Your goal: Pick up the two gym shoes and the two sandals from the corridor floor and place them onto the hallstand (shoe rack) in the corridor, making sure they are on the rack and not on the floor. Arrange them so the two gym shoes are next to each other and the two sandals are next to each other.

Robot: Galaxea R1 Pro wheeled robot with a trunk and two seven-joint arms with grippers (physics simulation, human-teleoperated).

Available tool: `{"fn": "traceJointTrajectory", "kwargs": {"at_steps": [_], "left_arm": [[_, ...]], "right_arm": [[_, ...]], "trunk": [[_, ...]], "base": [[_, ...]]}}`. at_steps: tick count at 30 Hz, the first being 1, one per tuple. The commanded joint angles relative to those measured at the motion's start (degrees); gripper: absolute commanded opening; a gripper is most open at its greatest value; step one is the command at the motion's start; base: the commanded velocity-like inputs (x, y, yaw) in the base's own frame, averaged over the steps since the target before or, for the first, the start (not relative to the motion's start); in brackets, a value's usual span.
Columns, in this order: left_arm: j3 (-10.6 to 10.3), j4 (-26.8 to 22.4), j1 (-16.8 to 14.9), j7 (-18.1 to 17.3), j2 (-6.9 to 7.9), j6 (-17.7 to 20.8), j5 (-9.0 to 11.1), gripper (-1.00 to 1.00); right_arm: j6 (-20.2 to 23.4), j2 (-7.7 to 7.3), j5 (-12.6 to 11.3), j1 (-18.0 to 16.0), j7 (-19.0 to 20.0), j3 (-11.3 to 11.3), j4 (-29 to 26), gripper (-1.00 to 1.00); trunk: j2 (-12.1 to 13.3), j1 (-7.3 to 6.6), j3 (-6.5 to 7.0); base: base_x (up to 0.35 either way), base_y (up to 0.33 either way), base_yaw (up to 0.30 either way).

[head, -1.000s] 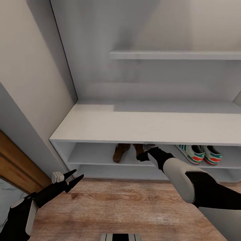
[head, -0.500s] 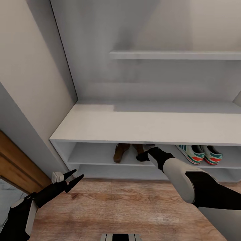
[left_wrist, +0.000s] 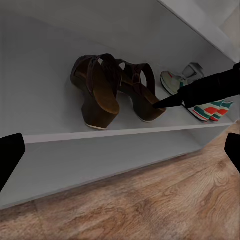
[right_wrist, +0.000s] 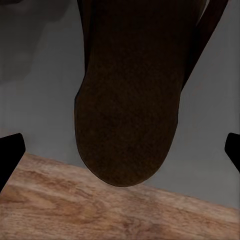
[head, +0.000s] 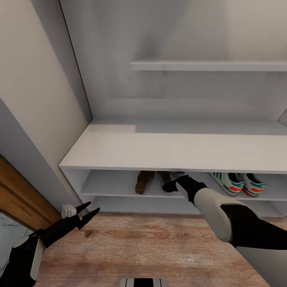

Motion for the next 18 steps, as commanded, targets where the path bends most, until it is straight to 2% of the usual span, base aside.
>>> {"fn": "traceJointTrajectory", "kwargs": {"at_steps": [1, 9, 18], "left_arm": [[0.0, 0.0, 0.0, 0.0, 0.0, 0.0, 0.0, 1.0], [-0.02, 0.0, 0.0, 0.0, 0.03, 0.0, 0.0, 1.0], [0.05, 0.03, 0.0, 0.0, 0.0, 0.0, 0.0, 1.0]], "right_arm": [[-0.02, 0.0, 0.0, 0.0, 0.02, 0.0, 0.0, 1.0], [-0.07, 0.0, 0.0, 0.0, 0.27, 0.0, 0.0, 1.0], [-0.31, 0.0, 0.0, 0.06, 0.51, 0.02, 0.0, 1.0]], "trunk": [[0.0, 0.0, 0.0], [0.0, 0.0, 0.0], [0.0, 0.0, 0.0]], "base": [[0.0, 0.0, 0.0], [-0.045, 0.0, 0.0], [-0.283, 0.0, 0.0]]}}
